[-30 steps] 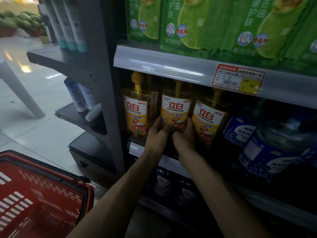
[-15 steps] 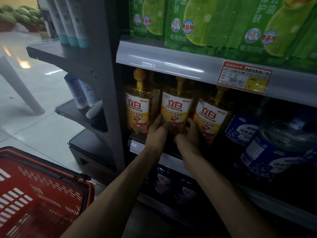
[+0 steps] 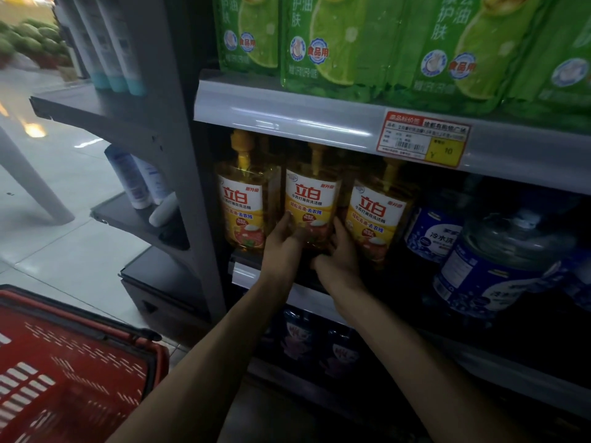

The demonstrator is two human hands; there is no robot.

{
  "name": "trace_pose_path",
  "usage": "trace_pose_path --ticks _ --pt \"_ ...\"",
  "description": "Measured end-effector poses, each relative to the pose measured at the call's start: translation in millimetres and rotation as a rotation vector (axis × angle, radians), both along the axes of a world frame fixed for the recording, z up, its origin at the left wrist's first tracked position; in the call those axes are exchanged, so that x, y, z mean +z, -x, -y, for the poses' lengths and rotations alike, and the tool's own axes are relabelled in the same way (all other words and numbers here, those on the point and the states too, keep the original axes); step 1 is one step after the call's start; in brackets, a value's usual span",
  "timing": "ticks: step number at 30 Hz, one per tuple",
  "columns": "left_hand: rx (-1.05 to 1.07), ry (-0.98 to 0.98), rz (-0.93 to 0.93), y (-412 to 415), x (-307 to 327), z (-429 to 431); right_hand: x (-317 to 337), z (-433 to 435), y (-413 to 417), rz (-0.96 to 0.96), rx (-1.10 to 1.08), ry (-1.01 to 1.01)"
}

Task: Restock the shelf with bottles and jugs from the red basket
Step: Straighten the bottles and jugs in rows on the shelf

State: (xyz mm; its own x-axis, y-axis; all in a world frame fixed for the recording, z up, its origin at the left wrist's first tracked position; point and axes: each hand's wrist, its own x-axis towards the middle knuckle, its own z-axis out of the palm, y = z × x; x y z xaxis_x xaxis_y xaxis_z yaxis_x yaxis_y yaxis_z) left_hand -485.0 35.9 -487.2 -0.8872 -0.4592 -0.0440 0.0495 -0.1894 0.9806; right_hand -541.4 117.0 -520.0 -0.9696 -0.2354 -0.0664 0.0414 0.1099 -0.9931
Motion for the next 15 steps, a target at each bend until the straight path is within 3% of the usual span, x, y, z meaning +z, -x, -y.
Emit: trace_pose_path --ticks 15 --pt "-0.010 0.037 0.030 -1.5 -2.2 -2.1 6.0 -10.2 -8.8 -0.013 0.078 -0.031"
